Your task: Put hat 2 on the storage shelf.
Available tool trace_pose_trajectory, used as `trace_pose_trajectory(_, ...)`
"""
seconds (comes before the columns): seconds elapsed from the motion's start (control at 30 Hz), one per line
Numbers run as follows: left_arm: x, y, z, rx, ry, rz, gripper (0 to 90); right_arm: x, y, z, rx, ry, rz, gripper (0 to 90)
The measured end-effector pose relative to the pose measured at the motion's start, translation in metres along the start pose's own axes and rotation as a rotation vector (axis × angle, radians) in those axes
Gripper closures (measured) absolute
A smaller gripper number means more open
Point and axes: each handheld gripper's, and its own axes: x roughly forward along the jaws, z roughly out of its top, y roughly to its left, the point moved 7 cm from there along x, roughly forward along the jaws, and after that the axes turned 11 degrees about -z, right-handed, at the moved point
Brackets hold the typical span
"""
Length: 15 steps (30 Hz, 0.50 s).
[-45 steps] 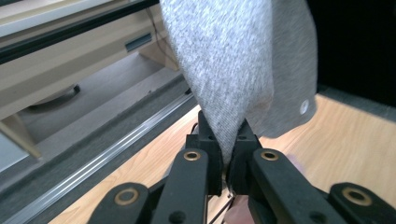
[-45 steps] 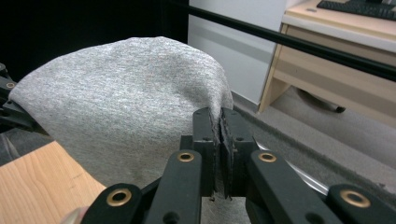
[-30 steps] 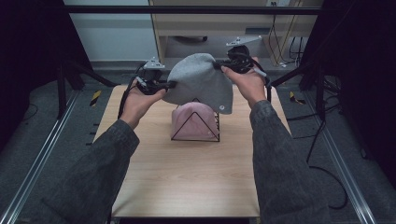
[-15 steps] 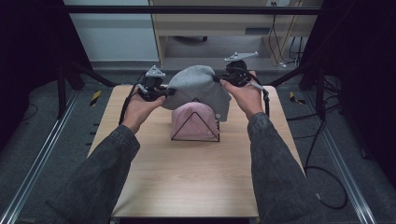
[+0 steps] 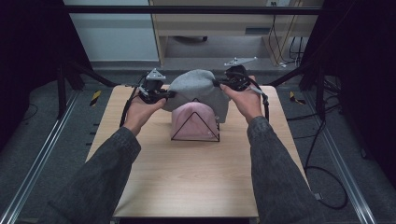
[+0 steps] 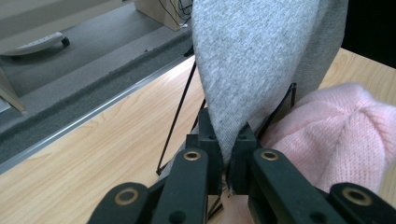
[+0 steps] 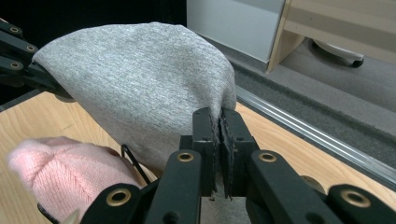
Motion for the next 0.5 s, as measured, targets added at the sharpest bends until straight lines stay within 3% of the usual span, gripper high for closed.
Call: trace_pose_trajectory(0.5, 0.011, 0.002, -0.019, -0.028, 0.015, -0.004, 86.6, 0.003, 0.006, -0.016, -0.006, 0.032, 0.0, 85.8)
